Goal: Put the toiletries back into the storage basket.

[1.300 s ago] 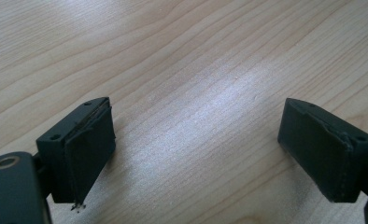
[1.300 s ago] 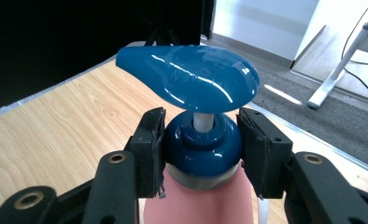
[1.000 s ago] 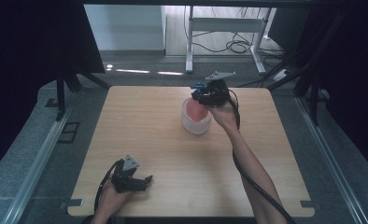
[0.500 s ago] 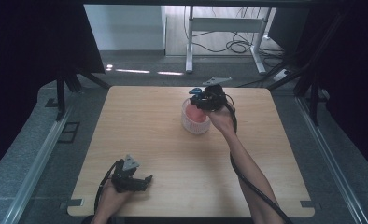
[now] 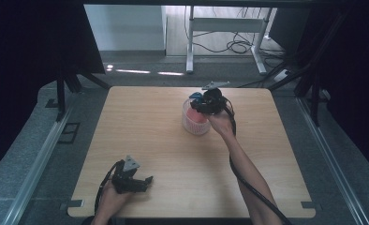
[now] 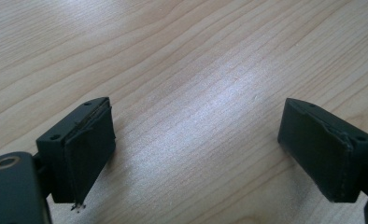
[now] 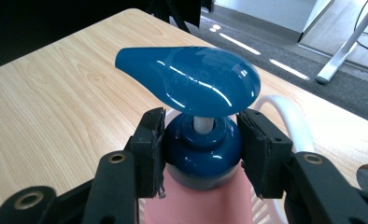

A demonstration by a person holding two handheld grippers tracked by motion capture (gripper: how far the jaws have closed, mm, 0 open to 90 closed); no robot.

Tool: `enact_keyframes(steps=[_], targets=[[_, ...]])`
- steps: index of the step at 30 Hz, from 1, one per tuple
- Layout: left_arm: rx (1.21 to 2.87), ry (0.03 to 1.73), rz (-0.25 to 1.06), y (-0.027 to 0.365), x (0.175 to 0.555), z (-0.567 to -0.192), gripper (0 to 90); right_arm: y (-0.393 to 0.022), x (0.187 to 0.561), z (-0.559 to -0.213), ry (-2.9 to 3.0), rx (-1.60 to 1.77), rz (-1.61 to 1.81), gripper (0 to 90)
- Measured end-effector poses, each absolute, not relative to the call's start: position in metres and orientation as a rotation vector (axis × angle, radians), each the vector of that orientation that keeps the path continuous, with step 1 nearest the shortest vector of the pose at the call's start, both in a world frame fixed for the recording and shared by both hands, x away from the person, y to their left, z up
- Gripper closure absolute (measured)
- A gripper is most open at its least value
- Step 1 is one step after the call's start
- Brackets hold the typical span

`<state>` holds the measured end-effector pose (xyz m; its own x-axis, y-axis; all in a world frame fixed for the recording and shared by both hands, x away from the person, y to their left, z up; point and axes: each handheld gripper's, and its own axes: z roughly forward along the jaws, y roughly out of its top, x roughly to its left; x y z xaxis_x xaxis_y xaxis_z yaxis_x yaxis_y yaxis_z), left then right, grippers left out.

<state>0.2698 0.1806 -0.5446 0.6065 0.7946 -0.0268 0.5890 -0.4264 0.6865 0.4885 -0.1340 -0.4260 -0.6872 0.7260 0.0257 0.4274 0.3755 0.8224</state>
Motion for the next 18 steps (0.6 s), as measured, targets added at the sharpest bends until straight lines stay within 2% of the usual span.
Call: enact_keyframes(steps=[18], targets=[[2.167, 1.086, 0.399, 0.181, 0.270, -0.545, 10.6, -0.137, 0.493, -0.439, 2.311, 1.058, 1.231, 51.5]])
